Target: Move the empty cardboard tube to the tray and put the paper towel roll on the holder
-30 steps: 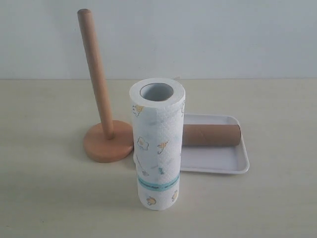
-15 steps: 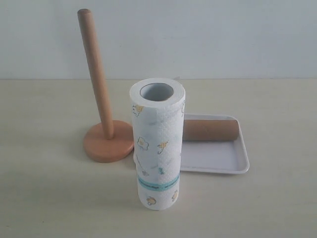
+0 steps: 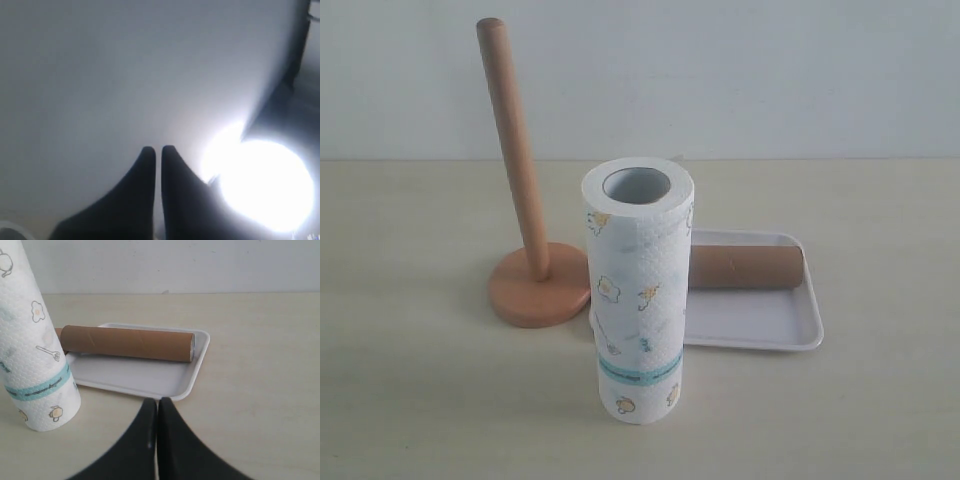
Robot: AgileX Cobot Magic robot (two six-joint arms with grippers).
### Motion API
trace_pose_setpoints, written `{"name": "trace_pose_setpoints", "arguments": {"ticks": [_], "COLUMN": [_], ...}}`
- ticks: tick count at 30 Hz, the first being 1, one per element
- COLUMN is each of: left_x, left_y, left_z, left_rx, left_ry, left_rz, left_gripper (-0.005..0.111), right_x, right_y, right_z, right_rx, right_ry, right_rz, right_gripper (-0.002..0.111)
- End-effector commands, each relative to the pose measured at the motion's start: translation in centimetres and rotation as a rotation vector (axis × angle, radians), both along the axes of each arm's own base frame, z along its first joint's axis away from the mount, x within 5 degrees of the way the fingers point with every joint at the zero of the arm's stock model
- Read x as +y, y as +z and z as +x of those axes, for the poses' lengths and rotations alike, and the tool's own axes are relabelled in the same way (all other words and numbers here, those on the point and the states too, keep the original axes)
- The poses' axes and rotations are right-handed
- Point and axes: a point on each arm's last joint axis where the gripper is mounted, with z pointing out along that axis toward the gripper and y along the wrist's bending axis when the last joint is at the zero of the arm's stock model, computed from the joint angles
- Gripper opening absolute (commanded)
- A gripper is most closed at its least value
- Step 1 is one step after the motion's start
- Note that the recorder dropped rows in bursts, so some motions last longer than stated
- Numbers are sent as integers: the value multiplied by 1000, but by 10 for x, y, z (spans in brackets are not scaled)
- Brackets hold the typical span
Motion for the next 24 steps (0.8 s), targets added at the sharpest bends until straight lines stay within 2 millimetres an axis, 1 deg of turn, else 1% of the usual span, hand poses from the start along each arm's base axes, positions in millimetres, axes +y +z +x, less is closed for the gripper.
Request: {"name": "trace_pose_setpoints", "arguments": {"ticks": [1, 5, 10, 14, 16, 18, 21, 22, 24], "left_x": [13, 22, 27, 28, 28, 28, 27, 28, 30], "left_y": [-14, -25, -32, -34, -35, -40, -46, -45, -43], "left_z": [1, -2, -5, -3, -3, 0, 2, 2, 1], "left_rx": [102, 97, 70, 79, 102, 189, 353, 367, 355], "left_ry": [120, 237, 361, 397, 395, 368, 281, 251, 231], "left_rz": [-187, -278, -280, -280, -283, -324, -482, -552, -614], "left_gripper": [4, 4, 4, 4, 4, 4, 4, 4, 4], "right_x": [0, 0, 0, 0, 0, 0, 0, 0, 0], "right_y": [1, 1, 1, 1, 1, 1, 1, 1, 1], "right_z": [0, 0, 0, 0, 0, 0, 0, 0, 0], "right_rx": [-13, -13, -13, -13, -13, -13, -13, -13, -13], "right_ry": [-4, -4, -4, -4, -4, -4, -4, -4, -4], "right_rz": [1, 1, 1, 1, 1, 1, 1, 1, 1], "right_gripper": [0, 0, 0, 0, 0, 0, 0, 0, 0]}}
